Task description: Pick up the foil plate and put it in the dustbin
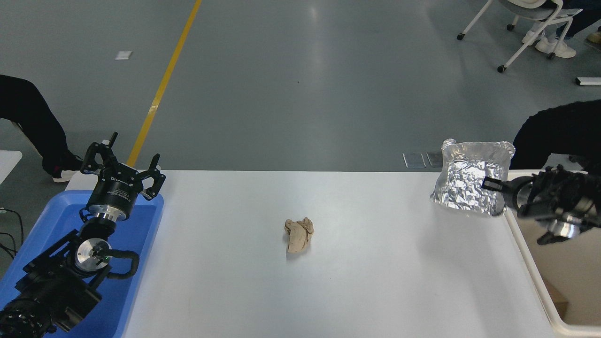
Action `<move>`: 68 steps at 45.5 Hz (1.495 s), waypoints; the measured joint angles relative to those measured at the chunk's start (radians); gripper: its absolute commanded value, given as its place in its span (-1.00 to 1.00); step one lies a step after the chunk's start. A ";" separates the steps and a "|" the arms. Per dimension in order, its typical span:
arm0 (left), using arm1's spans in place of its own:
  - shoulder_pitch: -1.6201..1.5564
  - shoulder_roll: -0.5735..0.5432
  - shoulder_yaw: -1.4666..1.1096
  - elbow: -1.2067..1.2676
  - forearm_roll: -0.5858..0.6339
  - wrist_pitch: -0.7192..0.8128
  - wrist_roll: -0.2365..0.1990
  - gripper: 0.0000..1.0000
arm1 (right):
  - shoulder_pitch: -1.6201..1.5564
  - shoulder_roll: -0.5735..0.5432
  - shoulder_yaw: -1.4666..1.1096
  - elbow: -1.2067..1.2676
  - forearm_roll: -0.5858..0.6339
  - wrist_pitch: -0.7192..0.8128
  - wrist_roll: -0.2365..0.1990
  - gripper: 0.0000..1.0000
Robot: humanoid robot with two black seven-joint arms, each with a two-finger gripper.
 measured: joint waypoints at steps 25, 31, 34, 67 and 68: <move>0.001 0.000 0.000 0.000 0.001 0.000 0.000 0.98 | 0.386 -0.166 -0.006 0.056 -0.041 0.343 -0.003 -1.00; 0.001 0.000 0.000 0.001 0.001 0.000 0.000 0.98 | 0.419 -0.180 -0.007 0.058 -0.050 0.370 -0.004 -1.00; 0.001 0.000 0.000 0.001 0.001 0.000 0.000 0.98 | 0.430 -0.185 -0.007 0.058 -0.052 0.379 -0.005 -1.00; 0.001 0.000 -0.001 0.001 0.000 0.000 0.000 0.98 | 0.097 -0.247 -0.073 -0.334 0.028 0.356 -0.011 -1.00; 0.001 0.000 -0.001 0.001 0.001 0.000 0.000 0.98 | 0.066 -0.249 -0.073 -0.364 0.049 0.355 -0.011 -1.00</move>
